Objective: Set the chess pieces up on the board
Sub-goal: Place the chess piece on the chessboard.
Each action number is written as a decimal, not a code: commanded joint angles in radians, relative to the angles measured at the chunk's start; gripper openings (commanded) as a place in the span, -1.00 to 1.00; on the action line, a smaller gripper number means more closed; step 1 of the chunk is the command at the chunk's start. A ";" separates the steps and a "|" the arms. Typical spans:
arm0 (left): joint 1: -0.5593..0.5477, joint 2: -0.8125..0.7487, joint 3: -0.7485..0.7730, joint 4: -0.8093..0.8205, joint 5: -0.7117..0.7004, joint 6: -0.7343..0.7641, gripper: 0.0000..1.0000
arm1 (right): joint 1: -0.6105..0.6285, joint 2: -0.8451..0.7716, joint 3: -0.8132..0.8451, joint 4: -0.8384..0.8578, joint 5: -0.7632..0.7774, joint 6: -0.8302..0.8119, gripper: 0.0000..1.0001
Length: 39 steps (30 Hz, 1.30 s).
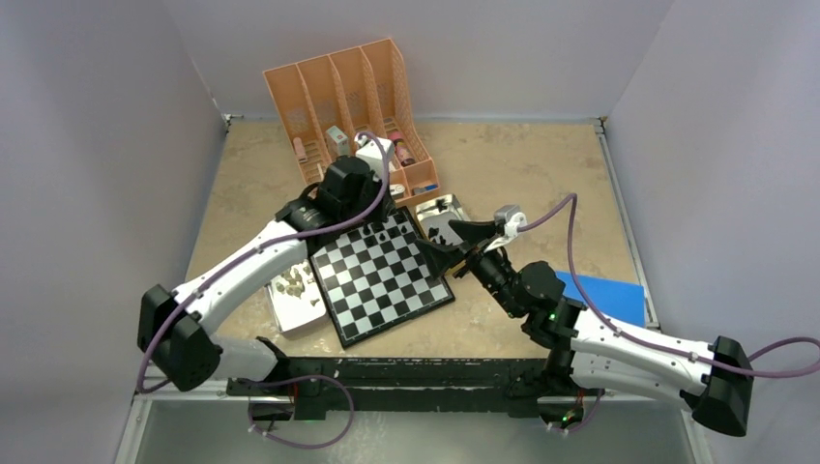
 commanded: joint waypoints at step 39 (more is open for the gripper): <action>0.046 0.450 -0.120 0.498 -0.289 0.025 -1.00 | 0.003 -0.082 -0.003 -0.129 0.345 0.128 0.98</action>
